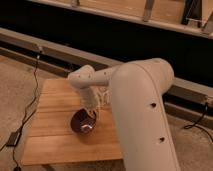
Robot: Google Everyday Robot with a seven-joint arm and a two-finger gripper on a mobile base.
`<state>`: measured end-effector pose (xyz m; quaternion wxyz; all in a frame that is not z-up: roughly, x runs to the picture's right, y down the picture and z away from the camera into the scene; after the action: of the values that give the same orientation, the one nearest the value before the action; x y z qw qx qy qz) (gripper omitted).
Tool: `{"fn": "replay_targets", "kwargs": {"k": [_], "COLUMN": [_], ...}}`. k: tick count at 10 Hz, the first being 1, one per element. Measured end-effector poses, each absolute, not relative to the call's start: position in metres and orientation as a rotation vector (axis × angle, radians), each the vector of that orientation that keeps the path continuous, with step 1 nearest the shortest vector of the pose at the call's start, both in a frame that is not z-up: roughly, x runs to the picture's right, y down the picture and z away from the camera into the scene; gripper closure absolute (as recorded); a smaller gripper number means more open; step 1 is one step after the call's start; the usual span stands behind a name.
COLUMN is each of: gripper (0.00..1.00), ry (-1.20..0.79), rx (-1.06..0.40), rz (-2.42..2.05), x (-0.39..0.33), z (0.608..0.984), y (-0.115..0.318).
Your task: Drag the ceramic bowl in a circle
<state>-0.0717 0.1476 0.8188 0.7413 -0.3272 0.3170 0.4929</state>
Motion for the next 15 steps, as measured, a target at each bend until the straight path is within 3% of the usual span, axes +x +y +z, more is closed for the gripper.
{"fn": "replay_targets", "kwargs": {"k": [4,10,11,15], "gripper": [1.00,0.98,0.93,0.53], "ry": [0.620,0.554,0.544,0.479], "rx": [-0.763,-0.901,-0.916,-1.001], "rz": [1.074,1.059,1.048,1.016], "x": [-0.120,-0.156,-0.158,-0.158], "z": [0.816,0.796,0.794,0.782], "y": [0.142,0.182,0.186,0.197]}}
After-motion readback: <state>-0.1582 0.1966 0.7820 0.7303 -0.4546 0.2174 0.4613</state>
